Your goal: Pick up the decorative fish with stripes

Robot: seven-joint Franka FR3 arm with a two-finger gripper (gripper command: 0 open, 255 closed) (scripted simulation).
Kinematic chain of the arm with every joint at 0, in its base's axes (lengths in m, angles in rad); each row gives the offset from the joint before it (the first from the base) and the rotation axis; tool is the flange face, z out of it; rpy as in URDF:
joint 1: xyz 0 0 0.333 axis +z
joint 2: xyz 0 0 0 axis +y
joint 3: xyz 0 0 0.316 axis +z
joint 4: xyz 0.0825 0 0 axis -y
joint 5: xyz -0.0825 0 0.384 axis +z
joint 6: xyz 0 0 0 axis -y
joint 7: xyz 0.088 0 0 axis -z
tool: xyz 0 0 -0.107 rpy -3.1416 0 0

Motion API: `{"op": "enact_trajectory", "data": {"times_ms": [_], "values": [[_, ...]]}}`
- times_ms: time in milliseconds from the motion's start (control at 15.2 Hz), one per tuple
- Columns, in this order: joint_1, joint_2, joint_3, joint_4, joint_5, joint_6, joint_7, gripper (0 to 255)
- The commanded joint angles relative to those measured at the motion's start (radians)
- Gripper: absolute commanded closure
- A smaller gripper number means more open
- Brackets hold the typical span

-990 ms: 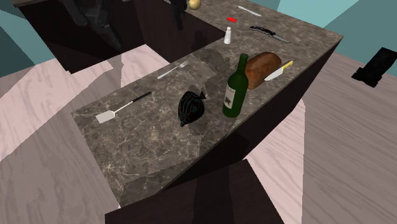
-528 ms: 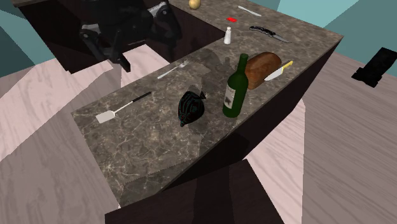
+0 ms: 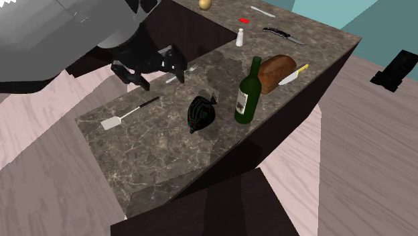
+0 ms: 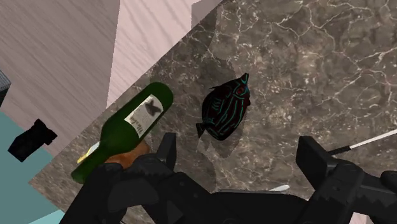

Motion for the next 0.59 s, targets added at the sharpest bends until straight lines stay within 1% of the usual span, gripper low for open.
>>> {"op": "enact_trajectory", "data": {"times_ms": [0,264,396,528], "values": [[-0.033,0.070,0.037,-0.003,-0.047,0.056,0.093,0],[-0.106,0.232,0.101,0.032,-0.181,0.130,0.285,0],[-0.138,0.321,0.125,0.061,-0.265,0.150,0.391,0],[-0.158,0.413,0.135,0.099,-0.354,0.157,0.498,0]]}}
